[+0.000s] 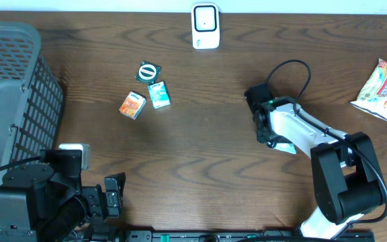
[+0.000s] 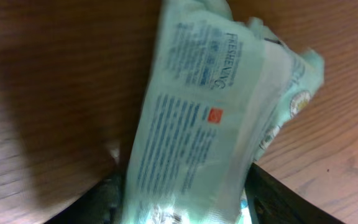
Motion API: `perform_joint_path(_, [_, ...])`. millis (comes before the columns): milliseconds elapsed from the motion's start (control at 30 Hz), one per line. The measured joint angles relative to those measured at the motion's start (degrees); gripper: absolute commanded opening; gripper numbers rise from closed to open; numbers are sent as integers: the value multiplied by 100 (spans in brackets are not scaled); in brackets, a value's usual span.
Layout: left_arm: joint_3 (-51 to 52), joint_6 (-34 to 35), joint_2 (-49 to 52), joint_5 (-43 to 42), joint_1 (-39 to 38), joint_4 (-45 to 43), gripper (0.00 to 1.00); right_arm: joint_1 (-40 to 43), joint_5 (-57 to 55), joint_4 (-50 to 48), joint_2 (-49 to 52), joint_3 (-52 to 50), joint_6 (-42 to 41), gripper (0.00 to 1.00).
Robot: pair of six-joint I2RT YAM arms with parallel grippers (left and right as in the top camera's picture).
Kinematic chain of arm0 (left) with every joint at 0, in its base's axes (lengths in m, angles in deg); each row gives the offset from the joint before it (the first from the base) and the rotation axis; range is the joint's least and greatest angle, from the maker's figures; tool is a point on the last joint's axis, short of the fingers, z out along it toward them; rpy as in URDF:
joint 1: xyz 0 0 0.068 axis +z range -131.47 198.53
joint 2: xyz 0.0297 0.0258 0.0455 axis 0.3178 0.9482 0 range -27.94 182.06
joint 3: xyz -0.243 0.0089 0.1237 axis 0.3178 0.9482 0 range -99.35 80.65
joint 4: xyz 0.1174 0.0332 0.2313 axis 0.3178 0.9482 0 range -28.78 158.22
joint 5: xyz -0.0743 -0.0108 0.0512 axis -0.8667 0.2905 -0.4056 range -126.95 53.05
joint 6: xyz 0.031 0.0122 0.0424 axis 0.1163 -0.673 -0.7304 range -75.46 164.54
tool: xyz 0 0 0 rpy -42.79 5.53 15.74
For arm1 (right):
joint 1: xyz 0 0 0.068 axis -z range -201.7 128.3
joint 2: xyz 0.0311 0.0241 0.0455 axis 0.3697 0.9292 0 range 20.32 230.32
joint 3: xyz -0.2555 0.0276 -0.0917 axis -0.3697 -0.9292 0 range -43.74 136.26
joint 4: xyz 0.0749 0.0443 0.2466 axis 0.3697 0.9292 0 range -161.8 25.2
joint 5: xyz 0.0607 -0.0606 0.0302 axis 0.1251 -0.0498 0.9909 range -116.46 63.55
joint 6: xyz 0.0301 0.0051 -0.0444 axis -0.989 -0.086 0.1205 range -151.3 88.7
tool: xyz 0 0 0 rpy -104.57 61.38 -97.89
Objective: Scan the item barcode
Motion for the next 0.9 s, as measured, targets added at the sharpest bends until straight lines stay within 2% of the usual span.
perform_joint_path(233, [0,0,0,0,0,0,98,20,452,-409,-55,-11,354,54])
perform_joint_path(333, [0,0,0,0,0,2,97,17,1019,-518,-66,57,651,49])
perform_joint_path(500, [0,0,0,-2,0,0,98,9,2127,-531,-66,295,990,47])
perform_joint_path(733, [0,0,0,0,0,2,98,-243,3886,-514,-42,809,1320,50])
perform_joint_path(900, [0,0,0,0,0,0,97,-330,4406,-267,-42,1311,1429,51])
